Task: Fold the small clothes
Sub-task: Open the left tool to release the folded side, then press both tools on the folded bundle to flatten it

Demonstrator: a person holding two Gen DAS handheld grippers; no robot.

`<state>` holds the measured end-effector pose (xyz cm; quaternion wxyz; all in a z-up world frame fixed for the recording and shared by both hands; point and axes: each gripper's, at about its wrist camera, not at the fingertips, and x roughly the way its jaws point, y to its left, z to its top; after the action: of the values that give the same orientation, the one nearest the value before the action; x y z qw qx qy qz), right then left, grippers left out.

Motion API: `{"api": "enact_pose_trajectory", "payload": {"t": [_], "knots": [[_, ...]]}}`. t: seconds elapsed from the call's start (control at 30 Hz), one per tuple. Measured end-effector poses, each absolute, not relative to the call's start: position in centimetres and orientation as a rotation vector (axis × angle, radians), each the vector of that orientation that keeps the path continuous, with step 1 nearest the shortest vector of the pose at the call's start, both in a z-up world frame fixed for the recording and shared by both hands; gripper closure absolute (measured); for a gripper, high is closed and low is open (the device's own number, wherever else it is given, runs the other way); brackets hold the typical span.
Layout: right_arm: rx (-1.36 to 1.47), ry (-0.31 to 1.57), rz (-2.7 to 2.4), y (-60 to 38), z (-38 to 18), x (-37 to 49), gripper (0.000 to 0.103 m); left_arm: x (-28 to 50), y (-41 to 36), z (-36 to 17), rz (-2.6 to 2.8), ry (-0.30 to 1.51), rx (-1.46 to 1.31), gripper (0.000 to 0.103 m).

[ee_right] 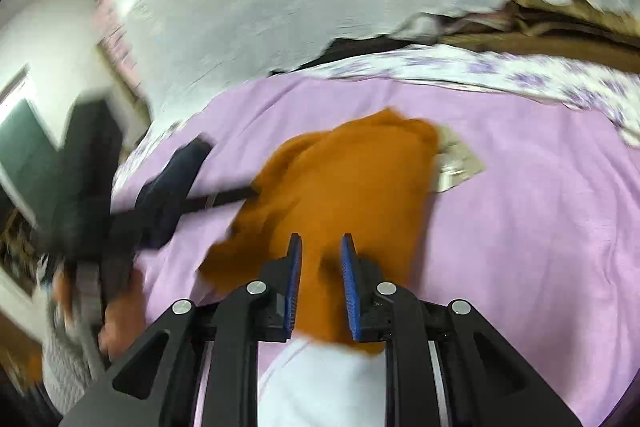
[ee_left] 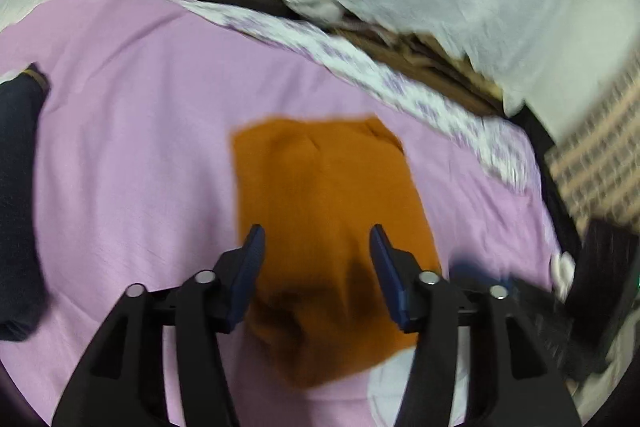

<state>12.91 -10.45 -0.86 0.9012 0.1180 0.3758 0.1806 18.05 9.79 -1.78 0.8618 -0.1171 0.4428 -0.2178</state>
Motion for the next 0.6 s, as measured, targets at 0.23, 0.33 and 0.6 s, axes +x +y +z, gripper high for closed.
{"api": "enact_pose_trajectory", "payload": {"t": [0.23, 0.33, 0.6], "knots": [[0.388, 0.845, 0.304, -12.6, -3.2, 20.0, 0.084, 16.4, 6.7, -4.9, -0.336, 0.916, -0.052, 0.034], [0.46, 0.85, 0.281, -13.4, -4.1, 23.0, 0.084, 16.4, 6.7, -5.1, -0.329, 0.909, -0.05, 0.03], [0.592, 0.809, 0.164, -16.2, -6.1, 27.3, 0.088, 18.2, 8.6, -6.6, -0.377, 0.985, -0.215, 0.011]]}}
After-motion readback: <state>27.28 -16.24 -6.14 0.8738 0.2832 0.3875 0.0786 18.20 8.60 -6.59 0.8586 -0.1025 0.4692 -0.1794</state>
